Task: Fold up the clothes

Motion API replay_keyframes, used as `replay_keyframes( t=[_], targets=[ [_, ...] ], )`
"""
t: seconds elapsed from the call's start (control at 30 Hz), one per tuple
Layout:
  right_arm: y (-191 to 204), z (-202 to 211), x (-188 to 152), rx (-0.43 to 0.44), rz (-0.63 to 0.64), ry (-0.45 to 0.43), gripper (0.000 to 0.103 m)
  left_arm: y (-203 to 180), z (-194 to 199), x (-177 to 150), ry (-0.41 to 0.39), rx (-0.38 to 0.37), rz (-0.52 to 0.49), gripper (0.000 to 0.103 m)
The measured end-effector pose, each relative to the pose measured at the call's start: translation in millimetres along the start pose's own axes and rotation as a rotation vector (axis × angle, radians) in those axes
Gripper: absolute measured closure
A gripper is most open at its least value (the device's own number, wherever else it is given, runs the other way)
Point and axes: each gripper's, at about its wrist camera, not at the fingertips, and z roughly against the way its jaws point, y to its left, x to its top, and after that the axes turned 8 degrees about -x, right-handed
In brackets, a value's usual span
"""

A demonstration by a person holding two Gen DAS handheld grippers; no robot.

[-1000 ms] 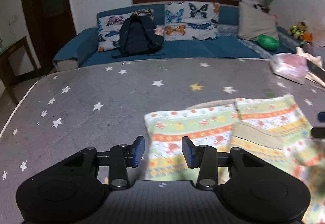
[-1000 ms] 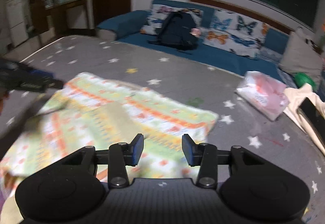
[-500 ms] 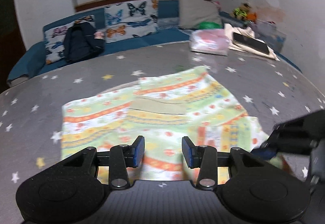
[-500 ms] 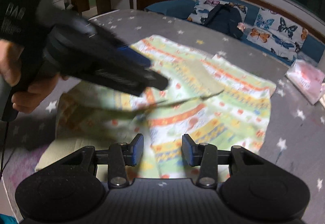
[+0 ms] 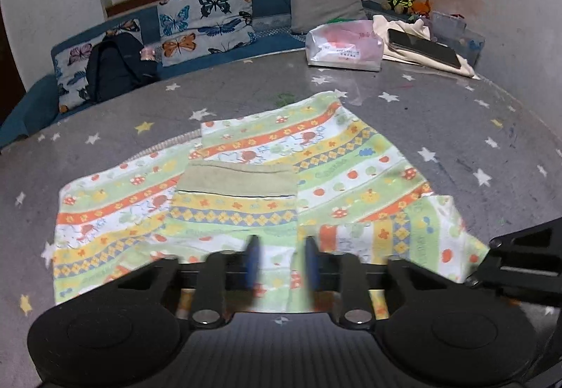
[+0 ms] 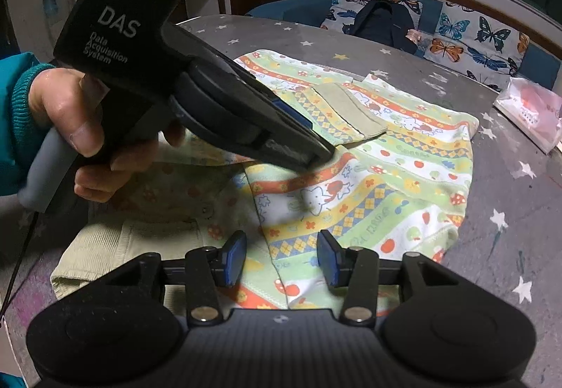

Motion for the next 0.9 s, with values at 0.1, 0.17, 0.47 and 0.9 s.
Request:
replay_keyframes(
  t=[0.1, 0.17, 0.47, 0.9],
  targets=[
    [0.6, 0.0, -0.1, -0.002, 0.001, -0.001, 0.058, 13.9, 8.9, -0.8, -0.019, 0.002, 0.047, 0.096],
    [1.2, -0.3, 0.1, -0.005, 0.003, 0.0, 0.058, 23.0, 17.9, -1.7, -0.042, 0.012, 0.075, 0.098],
    [12.1, 1.0, 13.8, -0.023, 0.049, -0.016, 0.058, 53.2, 61.0, -13.0, -0.115, 0.05, 0.161, 0.1],
    [8.7, -10.8, 12.4, -0.005, 0.007, 0.009, 0.059, -5.1, 34.6, -17.9, -0.031, -0.082, -0.013, 0.064]
  ],
)
